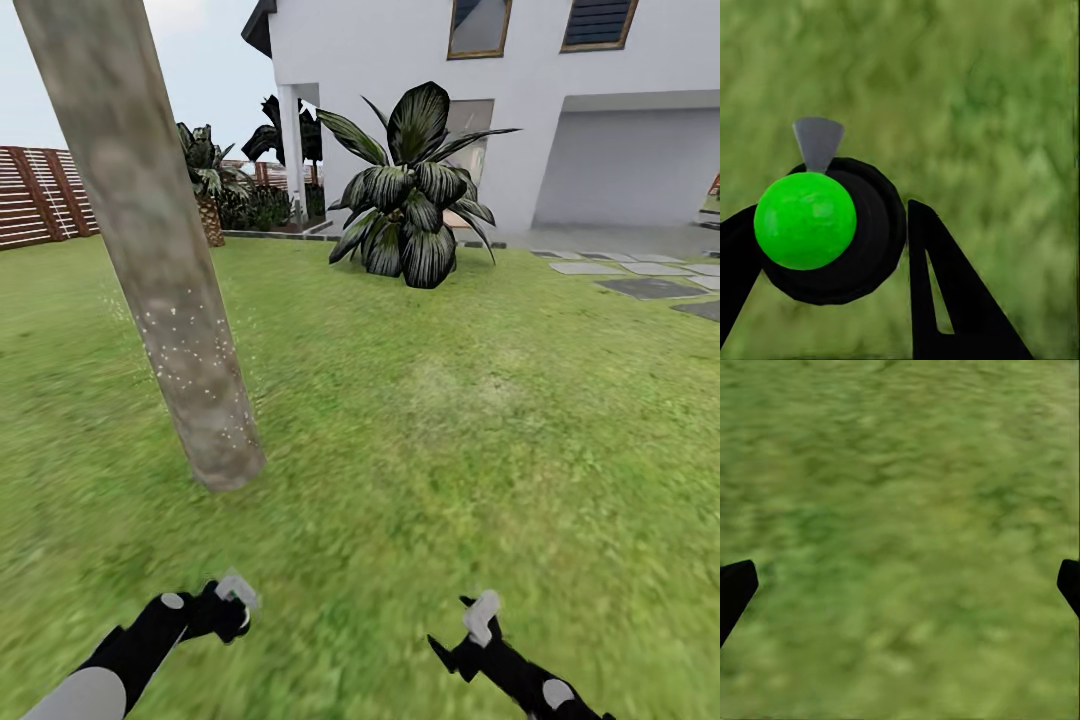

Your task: In the garden, pick up the pesticide atomizer on the floor and spray pesticide onto both trees until each tree trunk is fully covered.

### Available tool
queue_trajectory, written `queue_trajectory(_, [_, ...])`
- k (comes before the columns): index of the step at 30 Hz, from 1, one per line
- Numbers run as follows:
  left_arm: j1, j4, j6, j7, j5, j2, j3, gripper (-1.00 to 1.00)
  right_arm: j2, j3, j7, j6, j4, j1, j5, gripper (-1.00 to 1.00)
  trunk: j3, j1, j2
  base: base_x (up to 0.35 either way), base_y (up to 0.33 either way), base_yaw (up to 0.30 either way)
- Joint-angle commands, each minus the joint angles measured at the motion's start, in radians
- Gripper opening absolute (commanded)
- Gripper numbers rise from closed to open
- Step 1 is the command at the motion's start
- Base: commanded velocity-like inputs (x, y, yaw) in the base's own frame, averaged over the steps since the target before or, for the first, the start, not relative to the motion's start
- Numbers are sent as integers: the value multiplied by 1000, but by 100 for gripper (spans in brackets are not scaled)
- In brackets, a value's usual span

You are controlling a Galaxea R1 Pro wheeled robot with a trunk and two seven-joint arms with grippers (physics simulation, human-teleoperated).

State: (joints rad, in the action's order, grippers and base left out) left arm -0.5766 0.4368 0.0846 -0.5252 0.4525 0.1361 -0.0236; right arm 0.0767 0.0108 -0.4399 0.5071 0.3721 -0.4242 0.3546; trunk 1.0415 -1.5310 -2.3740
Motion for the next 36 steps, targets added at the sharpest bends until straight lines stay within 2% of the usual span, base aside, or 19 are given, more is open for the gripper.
queue_trajectory(1, [0, -2, -2, -21, 31, 0, -1, -100, 0, 0, -66, -17, 23, 0, 1, 100, 0, 0, 0, 0, 0, 0])
queue_trajectory(3, [1, -4, -3, -66, 74, 1, 0, -100, 0, 0, -140, -53, 60, -1, 1, 100, 0, 0, 0, 0, 0, 0])
queue_trajectory(5, [1, -4, -4, -97, 103, 1, -2, -100, -1, -2, -161, -72, 86, -1, 1, 100, 0, 0, 0, 0, 0, 0])
queue_trajectory(8, [4, -10, -17, -84, 99, -13, 15, -100, -18, 6, -154, -62, 82, -18, -7, 100, 0, 0, 0, 0, 0, 0])
queue_trajectory(15, [12, -10, -19, -86, 101, -10, 17, -100, -58, 6, -154, -62, 76, -33, -6, 100, 0, 0, 0, 0, 0, 0])
queue_trajectory(17, [12, -9, -19, -91, 103, -10, 15, -100, -62, -6, -165, -62, 76, -34, 6, 100, 0, 0, 0, 0, 0, 0])
queue_trajectory(24, [6, 7, -6, -108, 136, -46, -25, -100, -71, -45, -205, -83, 112, -62, 44, 100, 0, 0, 0, 0, 0, 0])
queue_trajectory(27, [-1, 8, -5, -124, 141, -51, -42, -100, -77, -62, -221, -100, 129, -79, 60, 100, 0, 0, 0, 0, 0, 0])
queue_trajectory(28, [-2, 8, -5, -263, 141, -51, -143, -100, -78, -136, -377, -218, 144, -133, 199, 100, 0, 0, 0, 0, 0, 0])
queue_trajectory(30, [-3, 9, -5, -292, 139, -59, -143, -100, -80, -138, -442, -244, 145, -168, 200, 100, 0, 0, 0, 0, 0, 0])
queue_trajectory(32, [-5, 10, -6, -324, 138, -70, -144, -100, -90, -138, -462, -261, 145, -188, 201, 100, 0, 0, 0, 0, 0, 0])
queue_trajectory(36, [-26, 11, -6, -395, 139, -76, -144, -100, -98, -139, -484, -267, 145, -203, 202, 100, 0, 0, 0, 0, 0, 0])
